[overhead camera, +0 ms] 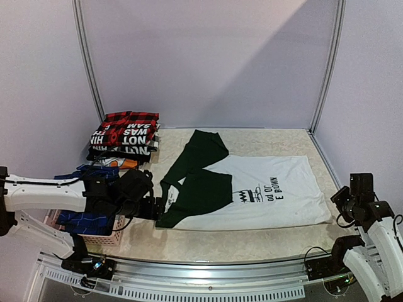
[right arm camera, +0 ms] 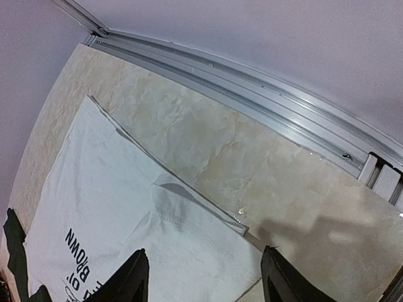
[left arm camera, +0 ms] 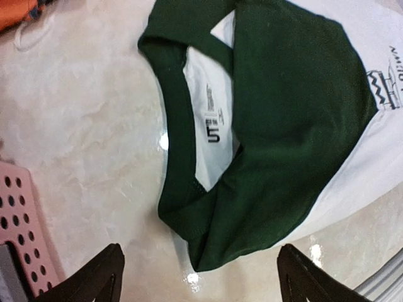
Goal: Fold and stack the mixed laundry pile
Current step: Adjust the 1/3-folded T-shirt at the center of the board.
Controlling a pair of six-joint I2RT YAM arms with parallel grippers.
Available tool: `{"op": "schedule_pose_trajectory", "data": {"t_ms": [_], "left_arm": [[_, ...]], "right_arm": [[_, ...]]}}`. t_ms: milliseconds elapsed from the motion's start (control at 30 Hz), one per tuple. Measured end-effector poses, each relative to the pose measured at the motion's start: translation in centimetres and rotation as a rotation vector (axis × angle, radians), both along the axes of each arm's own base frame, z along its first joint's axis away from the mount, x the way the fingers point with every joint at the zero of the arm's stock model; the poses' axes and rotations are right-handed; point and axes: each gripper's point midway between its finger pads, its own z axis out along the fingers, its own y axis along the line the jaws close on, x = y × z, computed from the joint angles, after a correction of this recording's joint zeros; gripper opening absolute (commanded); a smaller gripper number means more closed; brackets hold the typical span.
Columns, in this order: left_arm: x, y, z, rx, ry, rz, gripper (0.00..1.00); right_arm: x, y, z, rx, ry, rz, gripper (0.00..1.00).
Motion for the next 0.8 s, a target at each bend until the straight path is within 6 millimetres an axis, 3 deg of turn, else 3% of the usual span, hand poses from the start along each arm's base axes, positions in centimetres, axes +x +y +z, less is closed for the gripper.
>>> {"op": "schedule_pose_trajectory", "data": {"t_ms": [200,500,800], "left_arm": [[2.2,-0.5,4.4,0.037,-0.139,-0.037,0.91],[6.5,-3.3,10.4,0.050,-0.334,-0.168,1.00],[11.7,-3.4,12.9,-0.025,-0.393,-0.197,1.00]], "right_arm": [[-0.3,-0.7,2.0,-0.026,-0.052,-0.034,0.71],[1.3,-0.1,4.0,-0.049,-0.090,0.039,0.78],[1.9,0.5,4.9,-0.071,-0.105,0.106,0.80]]}}
